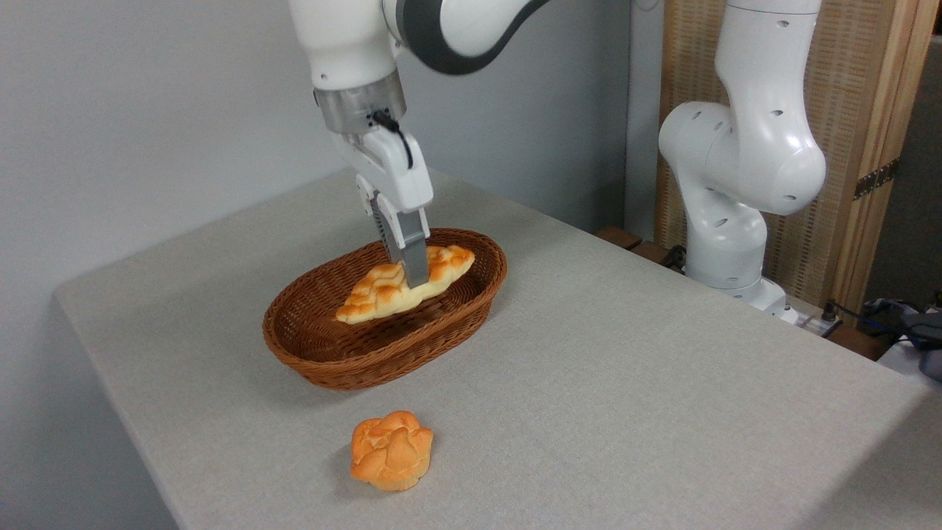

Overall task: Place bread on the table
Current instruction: 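Carry the braided bread out of the basket beside the orange bun, then lower the braided bread onto the table and open the gripper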

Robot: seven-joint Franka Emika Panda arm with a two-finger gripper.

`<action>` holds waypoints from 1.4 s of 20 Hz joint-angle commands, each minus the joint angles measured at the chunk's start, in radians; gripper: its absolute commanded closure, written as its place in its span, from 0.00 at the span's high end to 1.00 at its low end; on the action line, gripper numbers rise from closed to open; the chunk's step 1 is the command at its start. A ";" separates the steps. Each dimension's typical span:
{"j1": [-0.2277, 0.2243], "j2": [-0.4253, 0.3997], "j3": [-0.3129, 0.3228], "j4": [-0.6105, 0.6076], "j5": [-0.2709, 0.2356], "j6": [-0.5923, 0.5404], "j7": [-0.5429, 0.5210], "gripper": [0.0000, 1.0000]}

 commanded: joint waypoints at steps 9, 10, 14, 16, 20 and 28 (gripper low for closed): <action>-0.007 -0.010 0.241 -0.018 0.204 -0.108 0.141 0.45; -0.007 -0.009 0.268 -0.018 0.218 -0.106 0.155 0.45; -0.007 0.005 0.320 -0.018 0.246 -0.040 0.184 0.65; -0.005 0.016 0.349 -0.017 0.247 -0.025 0.183 0.91; -0.008 0.028 0.362 -0.014 0.246 0.004 0.172 1.00; -0.019 0.028 0.350 -0.012 0.236 -0.002 0.143 1.00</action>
